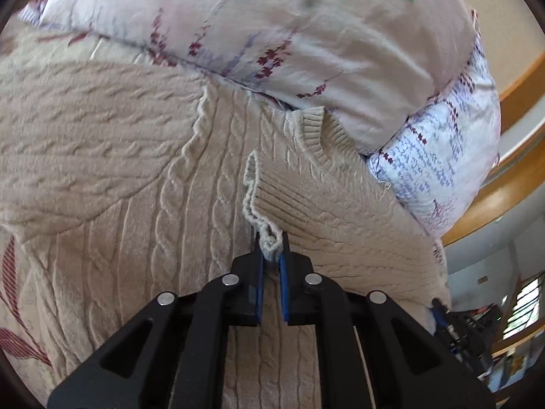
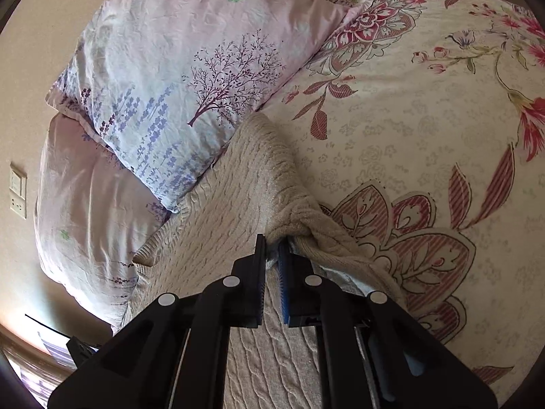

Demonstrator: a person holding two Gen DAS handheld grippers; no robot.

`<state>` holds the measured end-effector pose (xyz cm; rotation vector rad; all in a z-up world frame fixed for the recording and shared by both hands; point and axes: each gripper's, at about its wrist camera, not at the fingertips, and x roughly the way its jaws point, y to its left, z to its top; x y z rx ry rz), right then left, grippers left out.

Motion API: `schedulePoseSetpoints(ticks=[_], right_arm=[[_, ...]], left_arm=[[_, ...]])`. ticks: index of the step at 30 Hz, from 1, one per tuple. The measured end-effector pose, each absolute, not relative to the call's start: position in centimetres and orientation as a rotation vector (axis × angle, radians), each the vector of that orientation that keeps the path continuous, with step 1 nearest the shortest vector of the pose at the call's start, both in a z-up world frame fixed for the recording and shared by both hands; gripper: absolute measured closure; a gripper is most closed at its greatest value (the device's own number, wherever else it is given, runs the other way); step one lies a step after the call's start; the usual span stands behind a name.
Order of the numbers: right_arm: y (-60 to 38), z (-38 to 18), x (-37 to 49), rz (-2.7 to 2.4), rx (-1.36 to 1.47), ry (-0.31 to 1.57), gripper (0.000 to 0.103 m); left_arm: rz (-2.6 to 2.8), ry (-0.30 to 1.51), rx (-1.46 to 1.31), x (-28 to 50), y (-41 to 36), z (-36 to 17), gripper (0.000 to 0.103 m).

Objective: Fold small clothes

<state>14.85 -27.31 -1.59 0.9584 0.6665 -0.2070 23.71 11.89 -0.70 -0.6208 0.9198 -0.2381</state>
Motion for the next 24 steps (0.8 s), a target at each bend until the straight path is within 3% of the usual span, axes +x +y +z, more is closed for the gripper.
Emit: schedulePoseSetpoints(ticks=[3, 5, 6, 8, 9, 10, 16, 20, 21, 22, 24], right_arm=[[-27.1, -1.7, 15.0, -0.201, 0.934, 0.682, 0.096], [-27.2, -1.9, 15.0, -0.197, 0.938, 0.687, 0.095], [-27.3, -1.9, 15.1, -0.195, 0.941, 0.690, 0.095], [-27.3, -2.0, 15.1, -0.195, 0.941, 0.694, 0.095], [-27.4, -2.0, 15.0, -0.194, 0.938, 0.697, 0.095], [-27.3, -1.9, 15.0, -0.194, 0.933, 0.700, 0.095], [-26.9, -1.8, 14.7, -0.156, 0.922, 0.747, 0.094], [-25.9, -0.4, 13.9, -0.096, 0.891, 0.740, 0.074], [-25.6, 0.2, 13.8, -0.084, 0.866, 0.724, 0.062], [-25.3, 0.9, 14.0, -0.077, 0.833, 0.709, 0.055], [-24.9, 1.8, 14.7, -0.066, 0.787, 0.688, 0.041]], left_arm=[[-0.266, 0.879, -0.622, 23.7, 12.0, 0.2, 0.093], [-0.260, 0.877, -0.627, 24.2, 12.2, 0.5, 0.075], [-0.255, 0.889, -0.643, 24.7, 12.4, 0.3, 0.062], [-0.239, 0.897, -0.676, 25.4, 12.9, -0.1, 0.065], [-0.227, 0.900, -0.665, 25.8, 13.0, -0.2, 0.086], [-0.213, 0.903, -0.632, 26.1, 12.9, -0.2, 0.095], [-0.181, 0.874, -0.504, 26.9, 12.0, -0.1, 0.097], [-0.191, 0.888, -0.537, 26.5, 12.6, 0.0, 0.093], [-0.195, 0.885, -0.545, 26.1, 13.0, 0.2, 0.085], [-0.204, 0.877, -0.554, 25.5, 13.5, 0.6, 0.073], [-0.215, 0.858, -0.568, 24.0, 14.7, 1.4, 0.058]])
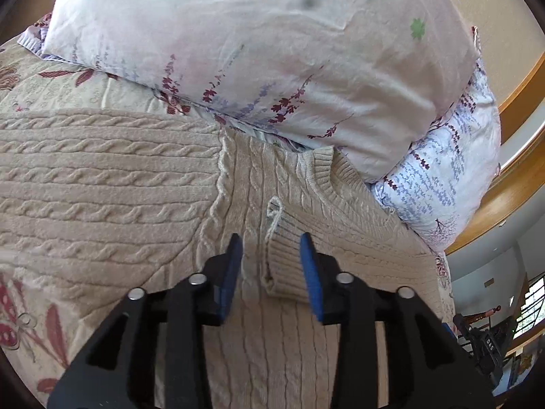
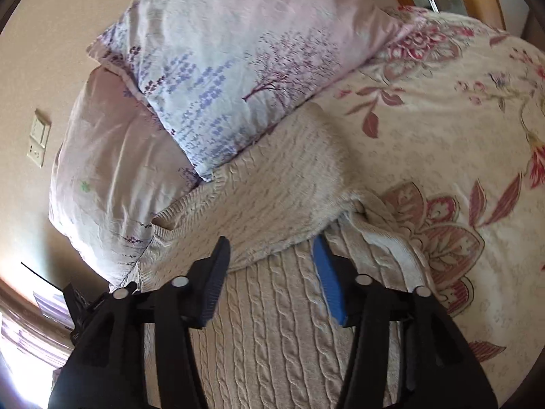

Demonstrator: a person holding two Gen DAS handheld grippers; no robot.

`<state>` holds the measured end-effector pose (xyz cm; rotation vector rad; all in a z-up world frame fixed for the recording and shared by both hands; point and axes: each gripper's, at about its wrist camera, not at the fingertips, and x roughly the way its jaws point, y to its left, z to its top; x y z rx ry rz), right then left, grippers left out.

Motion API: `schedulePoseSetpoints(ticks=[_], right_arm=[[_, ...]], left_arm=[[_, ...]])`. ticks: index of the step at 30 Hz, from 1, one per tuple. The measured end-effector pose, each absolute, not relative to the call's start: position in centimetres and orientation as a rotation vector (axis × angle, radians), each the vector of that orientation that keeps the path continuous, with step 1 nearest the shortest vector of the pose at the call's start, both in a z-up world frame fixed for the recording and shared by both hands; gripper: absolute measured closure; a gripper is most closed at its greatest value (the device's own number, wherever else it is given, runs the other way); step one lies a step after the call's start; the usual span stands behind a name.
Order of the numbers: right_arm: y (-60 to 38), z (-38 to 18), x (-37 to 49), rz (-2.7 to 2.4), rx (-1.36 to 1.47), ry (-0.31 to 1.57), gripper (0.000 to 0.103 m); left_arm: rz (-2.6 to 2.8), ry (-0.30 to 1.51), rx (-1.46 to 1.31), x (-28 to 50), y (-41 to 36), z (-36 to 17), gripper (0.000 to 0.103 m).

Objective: Fold small clothes

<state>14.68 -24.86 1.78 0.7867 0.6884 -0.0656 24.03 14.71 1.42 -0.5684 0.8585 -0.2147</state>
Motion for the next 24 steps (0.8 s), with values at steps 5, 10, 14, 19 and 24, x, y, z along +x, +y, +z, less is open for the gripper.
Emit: schedulePoseSetpoints(ticks=[5, 10, 14, 19, 24], right_arm=[[-24.2, 1.0, 17.5, -0.052, 0.741, 0.749, 0.032], [-23.5, -0.1, 17.4, -0.035, 0.691, 0.734, 0.026], [-23.7, 0.0, 17.0, 0.010, 0.708, 0.704, 0.019], [-23.9, 0.1, 16.7, 0.034, 0.723, 0.690, 0.019], [-24.0, 0.1, 16.6, 0.047, 0.735, 0.677, 0.019]], left_arm=[[-0.181, 0.802, -0.604, 19.2, 20.0, 3.5, 0.047], [-0.001, 0.750, -0.719, 13.9, 27.8, 3.6, 0.047], [0.139, 0.733, -0.843, 11.3, 33.0, 2.2, 0.048], [0.220, 0.697, -0.983, 11.4, 35.8, 0.4, 0.050], [0.260, 0.651, -1.085, 11.8, 37.4, -0.7, 0.059]])
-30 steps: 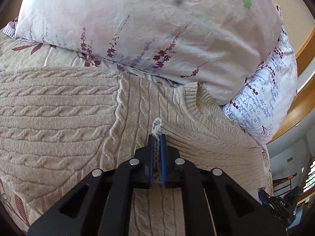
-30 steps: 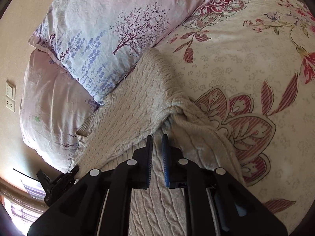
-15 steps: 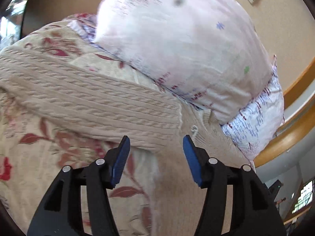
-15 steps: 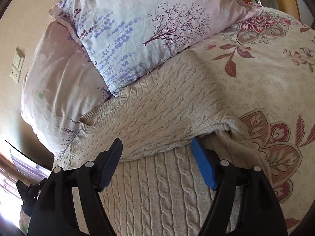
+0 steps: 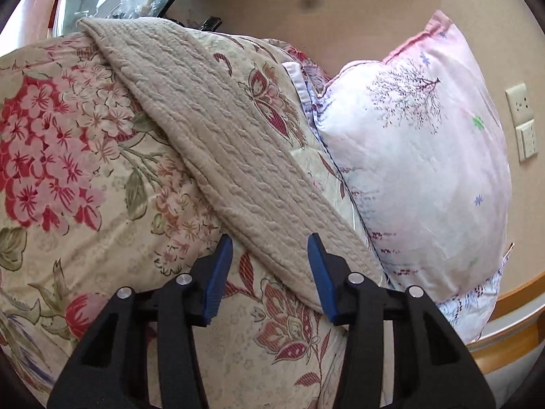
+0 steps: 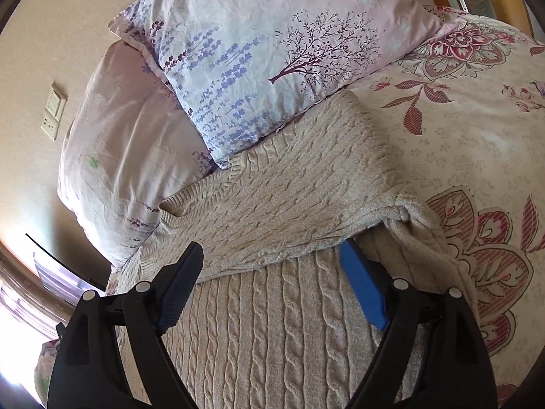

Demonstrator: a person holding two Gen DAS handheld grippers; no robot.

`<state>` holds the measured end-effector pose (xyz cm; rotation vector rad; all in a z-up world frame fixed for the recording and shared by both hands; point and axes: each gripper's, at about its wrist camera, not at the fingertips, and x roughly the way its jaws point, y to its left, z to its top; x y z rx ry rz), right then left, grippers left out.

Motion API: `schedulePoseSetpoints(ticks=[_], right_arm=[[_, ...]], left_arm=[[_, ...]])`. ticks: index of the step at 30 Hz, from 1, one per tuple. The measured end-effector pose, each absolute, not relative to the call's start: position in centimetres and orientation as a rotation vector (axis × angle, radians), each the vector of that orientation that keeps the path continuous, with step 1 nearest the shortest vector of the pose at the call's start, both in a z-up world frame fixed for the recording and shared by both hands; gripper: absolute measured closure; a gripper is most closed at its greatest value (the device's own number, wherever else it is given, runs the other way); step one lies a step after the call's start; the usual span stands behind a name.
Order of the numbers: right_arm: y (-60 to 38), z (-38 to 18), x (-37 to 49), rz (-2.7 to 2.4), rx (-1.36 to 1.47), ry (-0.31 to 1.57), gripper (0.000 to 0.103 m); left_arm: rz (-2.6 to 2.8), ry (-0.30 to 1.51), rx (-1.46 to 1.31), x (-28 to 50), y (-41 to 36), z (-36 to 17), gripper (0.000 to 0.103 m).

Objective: Fold small clothes

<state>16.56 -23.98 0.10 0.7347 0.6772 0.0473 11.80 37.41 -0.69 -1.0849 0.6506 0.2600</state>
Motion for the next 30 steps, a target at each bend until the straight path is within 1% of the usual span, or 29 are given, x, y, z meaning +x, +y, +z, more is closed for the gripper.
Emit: schedulePoseSetpoints(ticks=[2, 4, 5, 9, 10, 13, 17, 23, 26, 30], right_arm=[[-23.9, 0.2, 16.5, 0.049, 0.735, 0.676, 0.018], [-23.9, 0.2, 16.5, 0.049, 0.735, 0.675, 0.018], [-23.9, 0.3, 16.4, 0.051, 0.736, 0.674, 0.018], [-24.0, 0.4, 16.2, 0.057, 0.745, 0.664, 0.018], [-24.0, 0.4, 16.1, 0.059, 0.749, 0.660, 0.018], [-24.1, 0.5, 16.0, 0.064, 0.757, 0.652, 0.017], [-24.2, 0.5, 15.8, 0.070, 0.765, 0.641, 0.017], [-24.4, 0.6, 15.6, 0.079, 0.784, 0.623, 0.016], [-24.4, 0.6, 15.4, 0.083, 0.792, 0.614, 0.016], [-24.5, 0.6, 15.2, 0.088, 0.801, 0.605, 0.016]], left_arm=[[0.274, 0.627, -1.137, 11.8, 38.0, -1.1, 0.060], [0.293, 0.605, -1.187, 11.9, 38.6, -1.5, 0.069], [0.302, 0.599, -1.201, 11.9, 38.9, -1.7, 0.071], [0.307, 0.590, -1.245, 12.1, 39.4, -2.5, 0.092], [0.304, 0.587, -1.260, 12.0, 39.5, -2.7, 0.094], [0.290, 0.555, -1.272, 12.0, 39.4, -2.4, 0.096], [0.190, 0.467, -1.233, 12.8, 37.4, 0.9, 0.097], [-0.118, 0.417, -1.138, 16.5, 29.3, 6.0, 0.097], [-0.257, 0.445, -1.098, 18.7, 23.8, 6.6, 0.097], [-0.371, 0.571, -1.041, 21.1, 16.3, 4.1, 0.097]])
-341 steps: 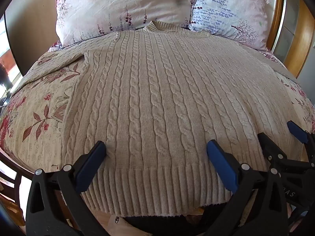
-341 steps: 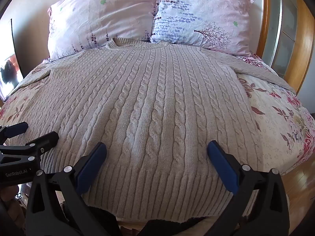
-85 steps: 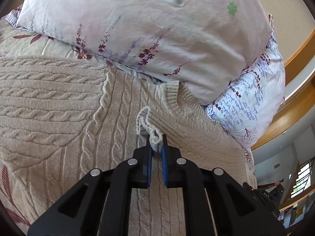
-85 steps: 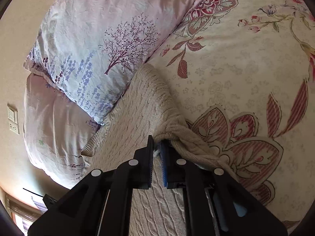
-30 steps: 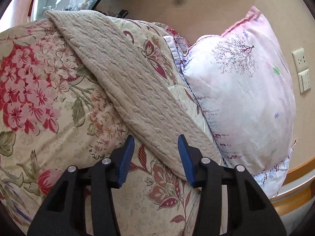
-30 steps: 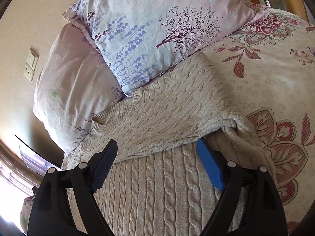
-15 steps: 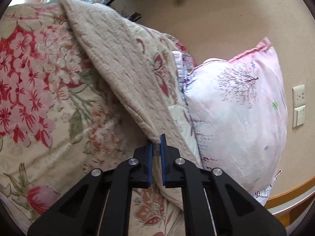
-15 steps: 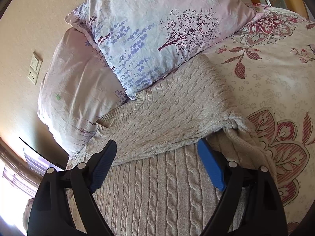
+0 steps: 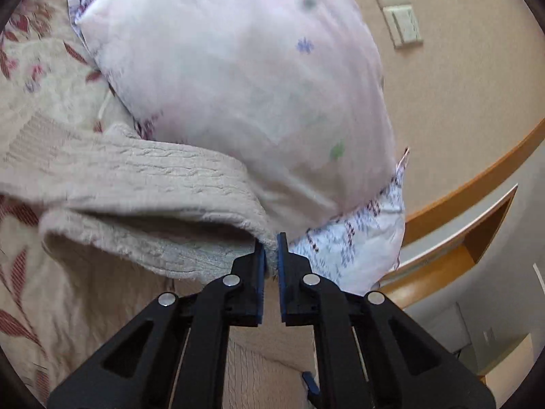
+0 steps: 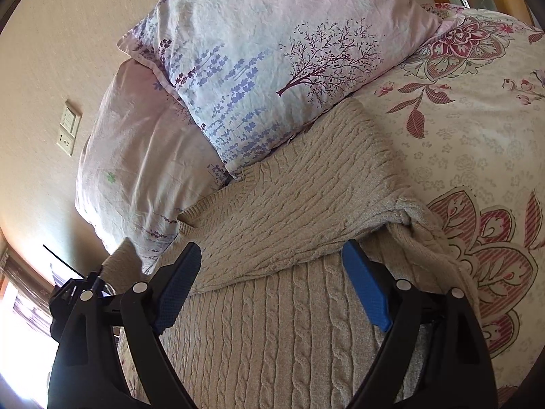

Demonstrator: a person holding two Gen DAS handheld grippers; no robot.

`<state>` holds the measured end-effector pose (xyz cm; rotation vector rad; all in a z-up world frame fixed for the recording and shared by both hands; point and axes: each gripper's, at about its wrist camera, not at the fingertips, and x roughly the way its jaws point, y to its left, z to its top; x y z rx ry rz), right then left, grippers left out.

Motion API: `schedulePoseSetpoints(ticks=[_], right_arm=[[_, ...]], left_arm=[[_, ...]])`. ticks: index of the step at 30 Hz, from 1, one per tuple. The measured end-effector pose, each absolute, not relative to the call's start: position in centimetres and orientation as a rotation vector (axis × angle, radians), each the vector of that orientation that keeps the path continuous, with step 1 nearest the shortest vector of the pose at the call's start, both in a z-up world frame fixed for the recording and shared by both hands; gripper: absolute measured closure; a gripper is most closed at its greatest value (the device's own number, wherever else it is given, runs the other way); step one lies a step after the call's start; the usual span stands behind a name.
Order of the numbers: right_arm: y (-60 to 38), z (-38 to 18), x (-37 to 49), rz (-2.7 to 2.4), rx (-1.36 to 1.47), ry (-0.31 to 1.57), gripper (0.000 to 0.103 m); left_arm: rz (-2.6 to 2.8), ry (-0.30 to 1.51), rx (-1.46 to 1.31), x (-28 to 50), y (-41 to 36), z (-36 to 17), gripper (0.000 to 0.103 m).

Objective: Fold small clothes

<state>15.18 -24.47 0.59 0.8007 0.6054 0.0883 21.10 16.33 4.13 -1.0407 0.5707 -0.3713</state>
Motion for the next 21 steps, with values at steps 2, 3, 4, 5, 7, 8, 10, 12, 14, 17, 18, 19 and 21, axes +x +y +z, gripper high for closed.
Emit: schedulePoseSetpoints(ticks=[2, 3, 4, 5, 7, 8, 10, 12, 14, 17, 18, 19, 21], right_arm=[[-24.5, 0.6, 15.1, 0.090, 0.803, 0.603, 0.016], [-24.5, 0.6, 15.2, 0.090, 0.804, 0.602, 0.016], [-24.5, 0.6, 15.1, 0.091, 0.805, 0.602, 0.016], [-24.5, 0.6, 15.1, 0.091, 0.806, 0.601, 0.016], [-24.5, 0.7, 15.1, 0.092, 0.809, 0.598, 0.016], [-24.5, 0.7, 15.1, 0.093, 0.810, 0.596, 0.016], [-24.6, 0.7, 15.0, 0.093, 0.812, 0.595, 0.016], [-24.5, 0.7, 14.9, 0.092, 0.816, 0.591, 0.016], [-24.6, 0.7, 14.9, 0.094, 0.821, 0.587, 0.016], [-24.7, 0.7, 14.9, 0.096, 0.825, 0.584, 0.016], [-24.7, 0.7, 14.9, 0.096, 0.825, 0.583, 0.016], [-24.7, 0.7, 14.9, 0.096, 0.826, 0.583, 0.016], [-24.7, 0.7, 14.9, 0.096, 0.827, 0.582, 0.016]], left_arm=[[-0.381, 0.676, -1.031, 22.0, 13.4, 1.8, 0.096], [-0.374, 0.725, -1.041, 22.3, 12.5, 0.6, 0.095], [-0.364, 0.769, -1.061, 22.5, 11.9, -0.6, 0.091], [-0.352, 0.800, -1.086, 22.6, 11.7, -1.6, 0.090], [-0.340, 0.819, -1.141, 22.5, 12.0, -2.6, 0.090], [-0.340, 0.816, -1.157, 22.5, 12.4, -2.6, 0.085], [-0.314, 0.792, -1.184, 22.0, 13.7, -2.1, 0.069], [-0.271, 0.756, -1.207, 21.5, 15.5, -1.5, 0.064], [-0.231, 0.721, -1.239, 21.0, 17.5, -1.2, 0.064], [-0.157, 0.671, -1.281, 20.2, 20.5, -1.0, 0.064], [-0.134, 0.661, -1.295, 20.0, 21.4, -1.1, 0.066], [-0.115, 0.653, -1.310, 19.9, 22.0, -1.2, 0.071], [-0.104, 0.651, -1.312, 20.4, 22.5, -1.0, 0.087]])
